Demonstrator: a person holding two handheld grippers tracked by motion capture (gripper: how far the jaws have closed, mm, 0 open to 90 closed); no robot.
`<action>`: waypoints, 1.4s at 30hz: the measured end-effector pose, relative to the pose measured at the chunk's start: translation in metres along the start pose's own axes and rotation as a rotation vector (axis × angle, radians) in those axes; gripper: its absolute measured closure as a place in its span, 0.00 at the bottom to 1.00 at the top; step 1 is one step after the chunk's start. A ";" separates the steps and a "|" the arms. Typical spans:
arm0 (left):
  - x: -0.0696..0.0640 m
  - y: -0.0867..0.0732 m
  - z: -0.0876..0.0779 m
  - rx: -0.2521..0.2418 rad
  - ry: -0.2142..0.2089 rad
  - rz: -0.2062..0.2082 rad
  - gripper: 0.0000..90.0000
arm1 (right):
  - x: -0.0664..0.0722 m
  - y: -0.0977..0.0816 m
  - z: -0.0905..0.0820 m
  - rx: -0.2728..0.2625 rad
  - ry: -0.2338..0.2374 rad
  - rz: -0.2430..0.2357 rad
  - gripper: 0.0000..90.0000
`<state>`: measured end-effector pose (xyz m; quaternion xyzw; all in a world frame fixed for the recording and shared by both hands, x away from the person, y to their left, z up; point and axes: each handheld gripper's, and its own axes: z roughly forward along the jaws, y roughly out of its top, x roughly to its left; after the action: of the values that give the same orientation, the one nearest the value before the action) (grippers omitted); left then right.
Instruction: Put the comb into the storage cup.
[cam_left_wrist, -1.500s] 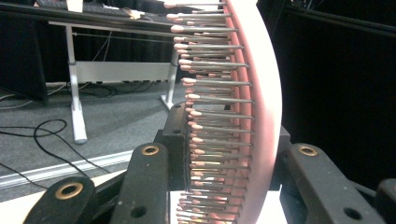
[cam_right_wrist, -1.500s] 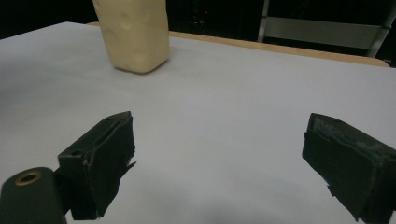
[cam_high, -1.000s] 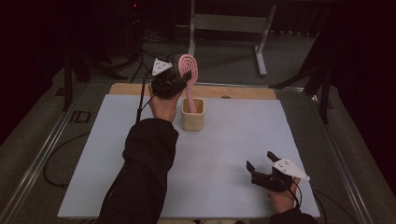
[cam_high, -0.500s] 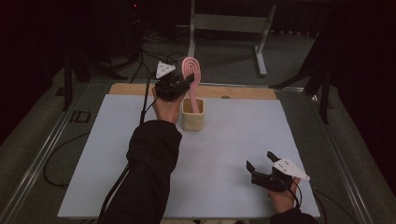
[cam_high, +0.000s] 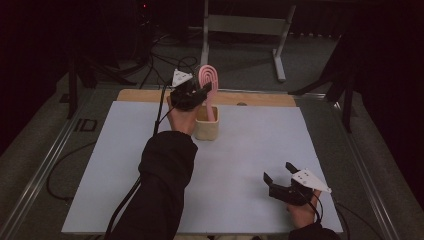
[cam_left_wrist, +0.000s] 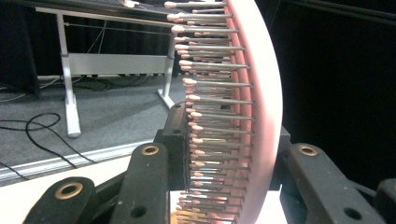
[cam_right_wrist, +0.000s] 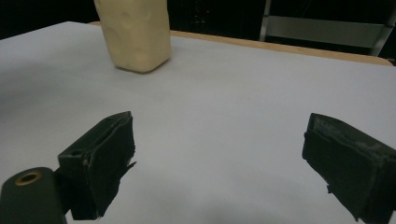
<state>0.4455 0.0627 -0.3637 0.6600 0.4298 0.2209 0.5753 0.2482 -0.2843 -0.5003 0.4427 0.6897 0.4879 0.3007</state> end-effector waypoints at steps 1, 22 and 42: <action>0.000 0.000 0.000 0.000 -0.001 -0.001 0.72 | 0.000 0.000 0.000 0.001 0.000 -0.001 0.10; -0.006 -0.013 0.002 0.020 -0.016 0.002 0.72 | 0.000 0.000 0.001 0.003 0.001 -0.004 0.10; -0.003 -0.026 0.003 0.034 -0.014 -0.027 0.71 | 0.000 0.000 0.001 0.004 0.001 -0.005 0.10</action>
<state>0.4379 0.0577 -0.3883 0.6652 0.4382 0.2013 0.5700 0.2489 -0.2834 -0.5009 0.4415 0.6918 0.4859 0.3006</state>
